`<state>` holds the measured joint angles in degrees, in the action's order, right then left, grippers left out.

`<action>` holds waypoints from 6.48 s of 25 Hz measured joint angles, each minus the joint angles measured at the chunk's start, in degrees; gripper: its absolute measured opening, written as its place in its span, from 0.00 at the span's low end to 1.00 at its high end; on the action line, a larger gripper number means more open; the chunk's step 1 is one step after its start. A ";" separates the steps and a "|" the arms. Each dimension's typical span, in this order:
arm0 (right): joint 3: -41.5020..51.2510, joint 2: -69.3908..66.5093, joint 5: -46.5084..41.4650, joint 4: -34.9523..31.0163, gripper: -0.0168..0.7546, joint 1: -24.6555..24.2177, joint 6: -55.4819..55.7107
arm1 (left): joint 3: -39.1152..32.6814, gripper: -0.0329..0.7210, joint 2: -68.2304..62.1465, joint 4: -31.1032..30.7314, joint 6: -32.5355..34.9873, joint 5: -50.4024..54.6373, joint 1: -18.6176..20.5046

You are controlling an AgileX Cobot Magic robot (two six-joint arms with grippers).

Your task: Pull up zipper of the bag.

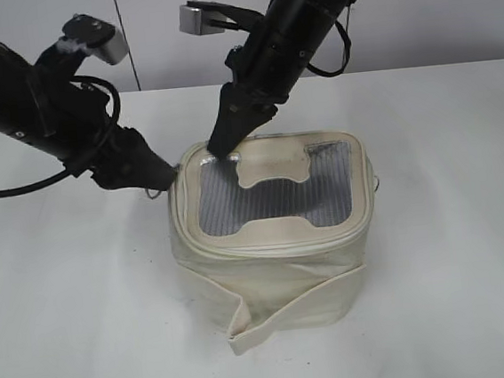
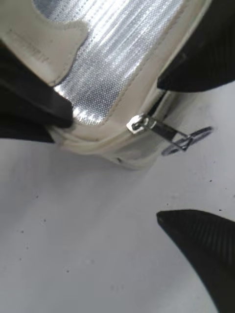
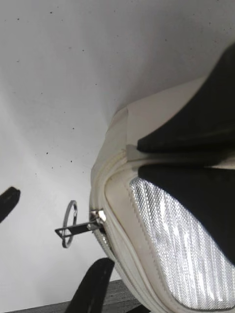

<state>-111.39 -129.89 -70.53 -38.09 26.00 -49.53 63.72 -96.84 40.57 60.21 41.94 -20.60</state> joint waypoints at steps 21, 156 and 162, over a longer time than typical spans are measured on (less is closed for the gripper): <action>0.00 0.00 0.00 0.06 0.08 0.02 0.39 | 0.00 0.04 -2.47 -8.81 -2.79 -1.28 -2.48; 64.57 39.91 36.09 0.71 0.59 -14.10 -2.16 | 52.16 0.12 -33.17 -7.28 -18.31 26.92 -16.31; 64.89 38.43 39.16 -6.26 0.59 -14.10 -11.38 | 52.23 0.12 -33.17 -7.28 -18.31 26.92 -16.31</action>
<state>-46.50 -91.46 -31.37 -44.36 11.90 -60.91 115.94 -130.01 33.29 41.89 68.86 -36.91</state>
